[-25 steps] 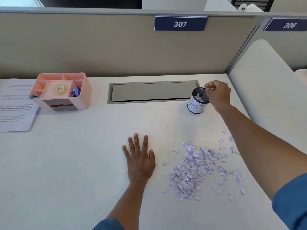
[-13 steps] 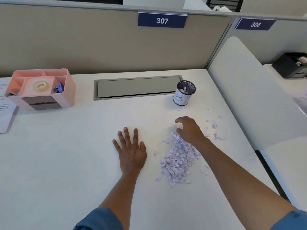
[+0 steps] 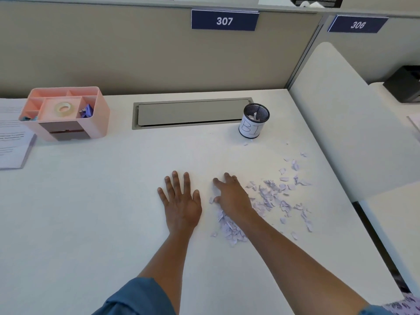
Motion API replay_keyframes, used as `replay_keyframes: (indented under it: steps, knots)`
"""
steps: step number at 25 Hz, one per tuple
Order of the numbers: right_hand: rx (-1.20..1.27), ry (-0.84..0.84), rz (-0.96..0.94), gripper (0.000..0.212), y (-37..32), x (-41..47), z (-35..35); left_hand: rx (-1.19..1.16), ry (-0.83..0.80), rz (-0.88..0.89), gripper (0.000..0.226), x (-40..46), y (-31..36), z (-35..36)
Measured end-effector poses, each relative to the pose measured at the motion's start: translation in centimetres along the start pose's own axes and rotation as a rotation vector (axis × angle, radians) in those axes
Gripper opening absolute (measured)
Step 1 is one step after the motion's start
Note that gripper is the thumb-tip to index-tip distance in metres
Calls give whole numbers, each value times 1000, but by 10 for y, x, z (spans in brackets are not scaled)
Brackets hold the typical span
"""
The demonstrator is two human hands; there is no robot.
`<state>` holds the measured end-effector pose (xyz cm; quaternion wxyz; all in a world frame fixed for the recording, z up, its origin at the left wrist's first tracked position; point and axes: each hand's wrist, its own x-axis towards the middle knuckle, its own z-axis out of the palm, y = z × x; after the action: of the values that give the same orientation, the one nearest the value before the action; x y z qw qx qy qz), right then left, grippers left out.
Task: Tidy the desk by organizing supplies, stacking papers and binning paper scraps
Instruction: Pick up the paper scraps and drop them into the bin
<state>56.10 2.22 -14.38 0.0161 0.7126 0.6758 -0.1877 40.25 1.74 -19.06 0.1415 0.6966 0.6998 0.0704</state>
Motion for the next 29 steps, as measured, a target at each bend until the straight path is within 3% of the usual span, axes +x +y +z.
replay_keyframes:
  steps: [9,15,19,29]
  knots:
    - [-3,142,-196,22,26,-4,-4,-7,42,-22,64,-1,1,0]
    - [812,180,129,15,60,18,-33,-16,60,-29,64,-1,0,1]
    - [1149,153,218,14,76,47,-69,-4,66,-32,65,0,0,5]
    - [1109,387,195,15,104,152,-164,-6,84,-38,67,2,2,6]
